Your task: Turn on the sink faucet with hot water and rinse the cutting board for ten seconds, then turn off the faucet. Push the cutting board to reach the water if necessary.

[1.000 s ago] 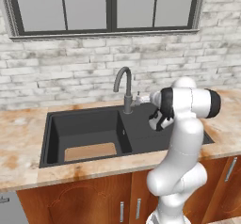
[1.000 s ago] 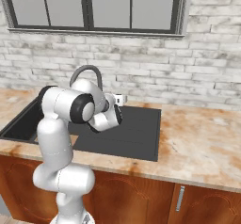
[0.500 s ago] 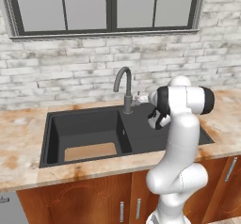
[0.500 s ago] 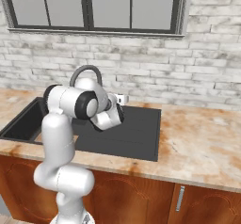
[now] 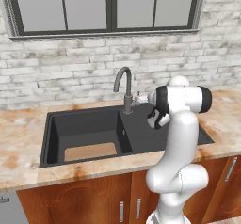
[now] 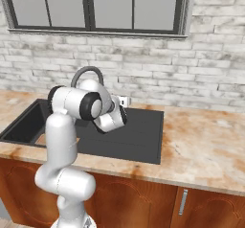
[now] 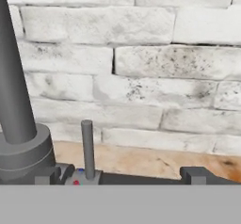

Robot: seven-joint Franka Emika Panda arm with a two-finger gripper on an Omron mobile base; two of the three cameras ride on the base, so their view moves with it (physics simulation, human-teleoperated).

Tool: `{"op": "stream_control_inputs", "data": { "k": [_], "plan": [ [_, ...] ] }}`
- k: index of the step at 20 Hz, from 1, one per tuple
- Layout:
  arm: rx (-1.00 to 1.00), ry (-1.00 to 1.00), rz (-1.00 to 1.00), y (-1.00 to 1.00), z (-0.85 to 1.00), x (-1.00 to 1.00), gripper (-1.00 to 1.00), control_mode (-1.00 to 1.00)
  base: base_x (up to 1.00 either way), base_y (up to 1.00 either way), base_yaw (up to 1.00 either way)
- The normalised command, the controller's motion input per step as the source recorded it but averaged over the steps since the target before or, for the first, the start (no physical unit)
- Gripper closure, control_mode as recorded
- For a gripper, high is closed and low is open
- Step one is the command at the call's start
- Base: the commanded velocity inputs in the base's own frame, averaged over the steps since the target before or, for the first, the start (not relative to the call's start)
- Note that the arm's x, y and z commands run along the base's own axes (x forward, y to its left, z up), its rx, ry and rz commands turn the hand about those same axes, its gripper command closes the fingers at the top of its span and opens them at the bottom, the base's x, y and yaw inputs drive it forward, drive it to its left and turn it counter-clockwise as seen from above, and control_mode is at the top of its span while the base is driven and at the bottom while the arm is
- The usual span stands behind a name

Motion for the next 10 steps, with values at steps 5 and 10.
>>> {"op": "stream_control_inputs", "data": {
  "k": [5,10],
  "plan": [
    [0.00,-0.03,0.00,0.10,0.00,0.10,-1.00,-1.00,0.00,0.00,0.00],
    [0.00,0.00,0.00,0.16,0.00,0.05,-1.00,-1.00,0.00,0.00,0.00]
  ]
}}
